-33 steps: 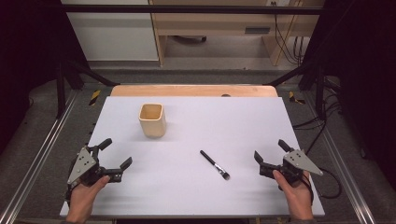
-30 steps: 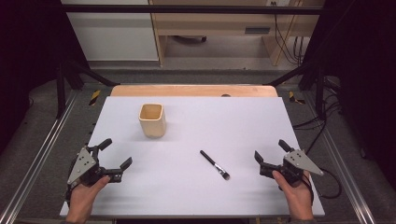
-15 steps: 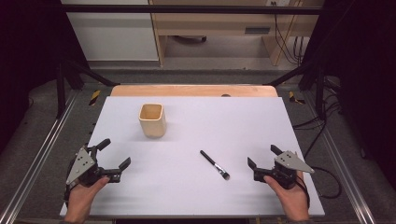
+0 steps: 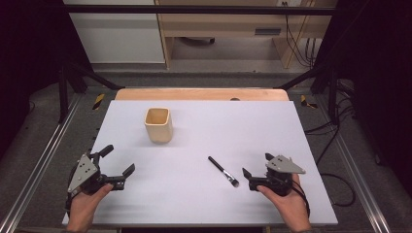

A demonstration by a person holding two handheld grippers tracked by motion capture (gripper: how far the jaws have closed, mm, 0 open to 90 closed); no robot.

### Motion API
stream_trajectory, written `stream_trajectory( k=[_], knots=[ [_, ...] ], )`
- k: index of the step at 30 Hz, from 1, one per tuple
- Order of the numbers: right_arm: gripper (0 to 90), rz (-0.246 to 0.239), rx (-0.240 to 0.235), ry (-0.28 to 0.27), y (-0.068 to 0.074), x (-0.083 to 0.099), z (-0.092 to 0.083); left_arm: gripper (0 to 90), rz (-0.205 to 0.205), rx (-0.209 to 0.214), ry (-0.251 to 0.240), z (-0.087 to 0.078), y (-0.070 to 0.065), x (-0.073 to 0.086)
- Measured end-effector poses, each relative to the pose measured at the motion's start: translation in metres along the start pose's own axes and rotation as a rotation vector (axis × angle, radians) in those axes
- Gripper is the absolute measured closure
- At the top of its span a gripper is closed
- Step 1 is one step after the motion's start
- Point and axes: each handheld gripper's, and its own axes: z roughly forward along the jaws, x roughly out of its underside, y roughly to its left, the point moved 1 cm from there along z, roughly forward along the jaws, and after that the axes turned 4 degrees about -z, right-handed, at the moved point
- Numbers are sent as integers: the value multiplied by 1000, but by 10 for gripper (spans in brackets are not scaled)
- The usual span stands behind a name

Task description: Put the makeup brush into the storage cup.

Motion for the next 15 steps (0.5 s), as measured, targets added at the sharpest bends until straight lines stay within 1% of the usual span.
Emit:
stream_trajectory(
  k=[1, 3, 4, 6, 7, 9, 11, 13, 15],
  knots=[
    [68, -13, -16, 31, 4, -2, 3, 0, 6, -3, 7, 0, 1, 0],
    [70, -35, -44, 100, 11, -7, 8, 0, 10, -2, -2, 1, 2, -2],
    [71, -58, -58, 120, 14, -10, 10, 0, 3, -7, -2, 2, 3, -2],
    [76, -68, -75, 159, 19, -14, 14, 0, 0, -13, 10, 2, 4, 0],
    [74, -69, -84, 179, 20, -18, 16, 0, 7, -11, 13, 2, 4, 0],
    [71, -81, -91, 205, 23, -25, 19, 0, 8, -6, 10, 2, 3, 0],
    [71, -111, -103, 224, 25, -33, 20, 0, 13, -2, 14, 2, 1, 0],
    [68, -112, -114, 245, 27, -39, 21, 0, 17, -3, 20, 2, 0, 0],
    [71, -119, -127, 270, 28, -44, 24, 0, 11, -4, 12, 1, -1, -1]
  ],
)
